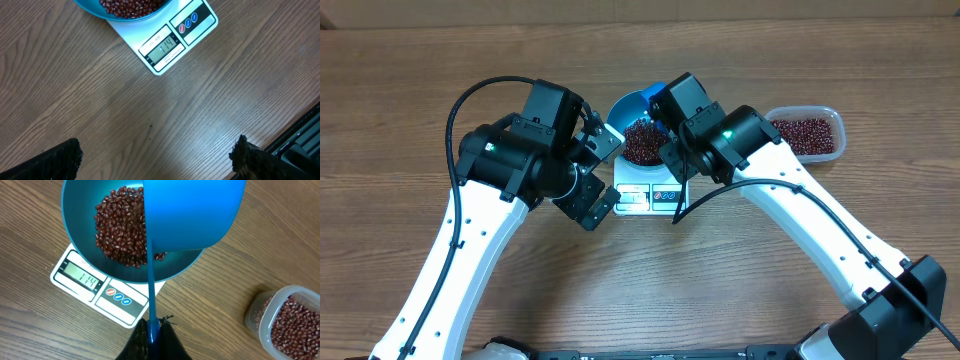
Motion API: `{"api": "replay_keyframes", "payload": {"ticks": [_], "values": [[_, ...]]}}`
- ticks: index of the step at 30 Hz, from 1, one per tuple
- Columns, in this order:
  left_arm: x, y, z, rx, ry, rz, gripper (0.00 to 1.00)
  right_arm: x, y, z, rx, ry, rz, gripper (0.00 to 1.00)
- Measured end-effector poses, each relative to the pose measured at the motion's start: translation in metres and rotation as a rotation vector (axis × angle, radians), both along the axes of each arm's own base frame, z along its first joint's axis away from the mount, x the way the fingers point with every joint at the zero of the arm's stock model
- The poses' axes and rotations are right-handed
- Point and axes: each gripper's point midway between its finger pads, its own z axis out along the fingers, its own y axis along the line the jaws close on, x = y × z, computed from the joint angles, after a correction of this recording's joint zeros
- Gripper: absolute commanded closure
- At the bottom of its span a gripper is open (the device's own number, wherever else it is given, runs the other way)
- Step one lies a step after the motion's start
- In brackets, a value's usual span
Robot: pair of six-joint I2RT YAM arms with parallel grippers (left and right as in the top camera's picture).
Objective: Scoop item into bowl and weigh 150g on scale
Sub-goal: 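Tilt the scoop with the right gripper, pouring beans into the bowl, then move the empty scoop with the right gripper back to the tub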
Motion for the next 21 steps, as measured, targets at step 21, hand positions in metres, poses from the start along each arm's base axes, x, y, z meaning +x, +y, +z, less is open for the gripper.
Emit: {"api": "replay_keyframes", "payload": {"ticks": [21], "values": [[0.0,0.0,0.0,0.0,0.0,0.0,0.01,0.01,-0.024,0.001,0.019,-0.011,-0.214,0.96]]}}
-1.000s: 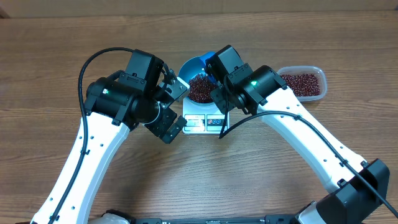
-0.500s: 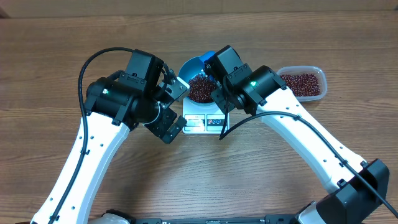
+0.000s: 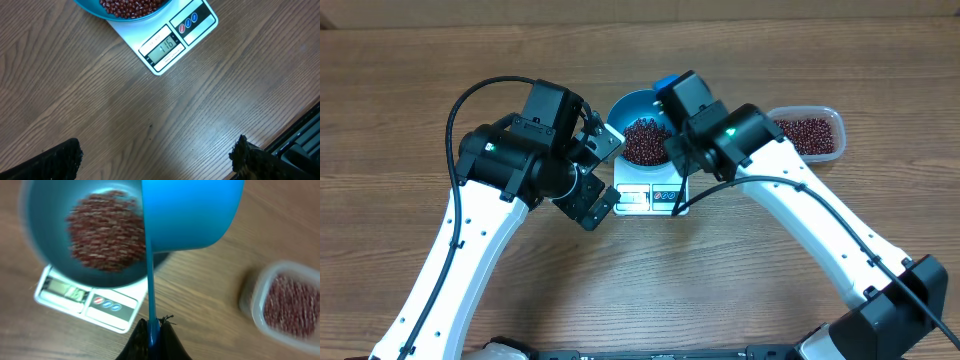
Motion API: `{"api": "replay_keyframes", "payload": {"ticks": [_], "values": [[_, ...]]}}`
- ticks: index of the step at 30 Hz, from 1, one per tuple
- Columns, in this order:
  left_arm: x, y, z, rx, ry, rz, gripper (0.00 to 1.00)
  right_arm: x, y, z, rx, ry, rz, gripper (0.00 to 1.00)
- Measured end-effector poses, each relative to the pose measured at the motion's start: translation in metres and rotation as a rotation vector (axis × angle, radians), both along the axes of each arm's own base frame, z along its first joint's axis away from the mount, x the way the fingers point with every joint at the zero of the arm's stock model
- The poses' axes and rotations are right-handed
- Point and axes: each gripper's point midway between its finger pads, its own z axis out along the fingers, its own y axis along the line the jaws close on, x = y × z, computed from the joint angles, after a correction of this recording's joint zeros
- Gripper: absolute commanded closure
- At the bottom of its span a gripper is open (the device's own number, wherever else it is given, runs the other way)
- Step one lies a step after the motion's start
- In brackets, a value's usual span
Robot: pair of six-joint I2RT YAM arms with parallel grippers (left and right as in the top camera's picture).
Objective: Scoop item into bowl and weigh 150g on scale
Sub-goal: 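Move the empty scoop with the right gripper back to the tub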
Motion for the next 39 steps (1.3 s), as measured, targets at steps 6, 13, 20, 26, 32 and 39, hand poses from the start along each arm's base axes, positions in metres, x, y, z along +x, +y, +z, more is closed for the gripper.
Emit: {"api": "replay_keyframes", "payload": {"ticks": [6,13,20,26,32,39], "values": [[0.0,0.0,0.0,0.0,0.0,0.0,0.01,0.013,-0.058,-0.002,-0.007,0.016,-0.258,0.96],[0.0,0.0,0.0,0.0,0.0,0.0,0.01,0.012,-0.105,-0.001,-0.1,0.006,-0.418,0.96],[0.0,0.0,0.0,0.0,0.0,0.0,0.0,-0.006,-0.152,-0.003,-0.161,0.052,-0.63,0.96],[0.0,0.0,0.0,0.0,0.0,0.0,0.0,-0.018,-0.173,-0.005,-0.169,0.095,-0.739,0.96],[0.0,0.0,0.0,0.0,0.0,0.0,0.0,-0.014,-0.182,-0.009,-0.131,0.088,-0.796,0.96],[0.0,0.0,0.0,0.0,0.0,0.0,0.01,-0.011,-0.182,-0.016,-0.083,0.113,-0.815,0.96]]}}
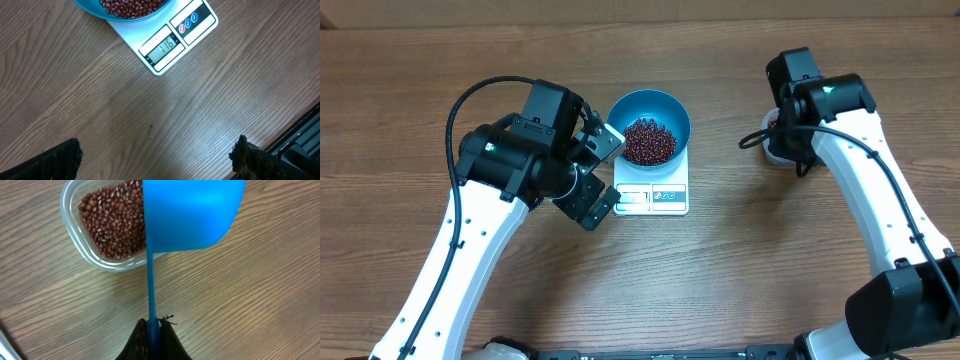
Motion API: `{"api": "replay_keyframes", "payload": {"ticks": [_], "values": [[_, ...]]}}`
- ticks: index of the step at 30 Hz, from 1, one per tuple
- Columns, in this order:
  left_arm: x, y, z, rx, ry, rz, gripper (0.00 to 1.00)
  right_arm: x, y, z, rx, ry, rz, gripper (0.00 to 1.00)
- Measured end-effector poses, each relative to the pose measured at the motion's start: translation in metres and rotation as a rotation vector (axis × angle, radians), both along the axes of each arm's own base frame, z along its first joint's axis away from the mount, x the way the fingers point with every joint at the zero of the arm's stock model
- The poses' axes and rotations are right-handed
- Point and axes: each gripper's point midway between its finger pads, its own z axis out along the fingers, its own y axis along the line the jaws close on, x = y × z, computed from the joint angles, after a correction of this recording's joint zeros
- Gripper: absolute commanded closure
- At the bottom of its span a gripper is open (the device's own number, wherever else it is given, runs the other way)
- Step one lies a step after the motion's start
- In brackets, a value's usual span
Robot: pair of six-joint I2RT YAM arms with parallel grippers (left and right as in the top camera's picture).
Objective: Scoop item into bowl and weigh 150g on scale
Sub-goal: 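Move the empty scoop with the right gripper back to the tub, then lower the scoop into the tub with the right gripper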
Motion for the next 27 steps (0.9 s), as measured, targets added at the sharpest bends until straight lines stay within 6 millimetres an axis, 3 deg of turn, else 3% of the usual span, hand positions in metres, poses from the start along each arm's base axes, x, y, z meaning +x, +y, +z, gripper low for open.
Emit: {"api": "replay_keyframes", "payload": {"ticks": [11,17,27], "values": [[0.0,0.0,0.0,0.0,0.0,0.0,0.0,0.001,0.008,-0.03,0.029,0.095,0.003,0.96],[0.0,0.0,0.0,0.0,0.0,0.0,0.0,0.0,0.006,-0.035,0.028,0.112,-0.011,0.96],[0.0,0.0,0.0,0.0,0.0,0.0,0.0,-0.004,-0.021,-0.035,0.031,0.122,-0.108,0.96]]}}
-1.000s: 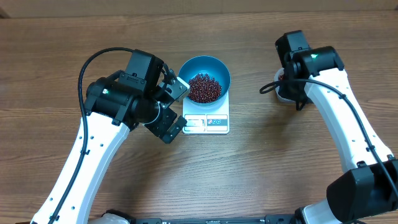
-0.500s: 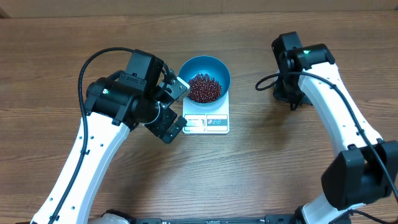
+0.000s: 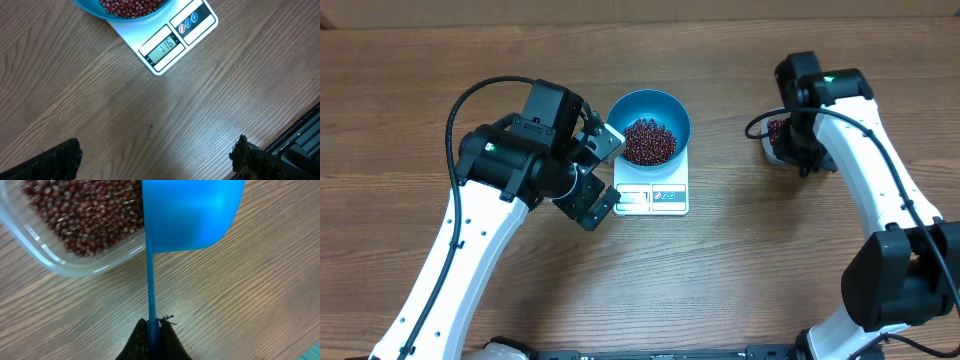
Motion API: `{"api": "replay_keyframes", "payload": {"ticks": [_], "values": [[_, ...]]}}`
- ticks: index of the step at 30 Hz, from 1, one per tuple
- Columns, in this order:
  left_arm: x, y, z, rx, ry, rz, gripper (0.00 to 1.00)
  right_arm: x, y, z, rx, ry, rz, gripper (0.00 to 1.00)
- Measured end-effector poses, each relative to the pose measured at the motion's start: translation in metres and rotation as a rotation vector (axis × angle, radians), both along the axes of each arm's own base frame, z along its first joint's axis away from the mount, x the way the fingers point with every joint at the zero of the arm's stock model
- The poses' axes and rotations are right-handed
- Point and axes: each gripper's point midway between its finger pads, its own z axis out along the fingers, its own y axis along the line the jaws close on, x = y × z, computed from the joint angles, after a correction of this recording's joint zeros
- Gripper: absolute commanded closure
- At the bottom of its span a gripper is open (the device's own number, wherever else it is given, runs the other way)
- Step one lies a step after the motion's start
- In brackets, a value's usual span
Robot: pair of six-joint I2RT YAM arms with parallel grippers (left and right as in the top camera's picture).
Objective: Scoop item into bowl and weigh 150g on scale
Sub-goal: 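Lower the scoop into the tub with the right gripper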
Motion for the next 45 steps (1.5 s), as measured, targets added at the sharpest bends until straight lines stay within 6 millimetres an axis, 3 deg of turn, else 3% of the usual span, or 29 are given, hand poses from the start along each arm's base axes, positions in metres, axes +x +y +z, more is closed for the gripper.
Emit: {"api": "replay_keyframes", "payload": {"ticks": [15,45], "values": [[0.0,0.0,0.0,0.0,0.0,0.0,0.0,0.009,0.0,-0.002,0.006,-0.021,0.026,0.96],[0.0,0.0,0.0,0.0,0.0,0.0,0.0,0.013,0.004,-0.041,0.023,0.096,0.082,0.96]]}}
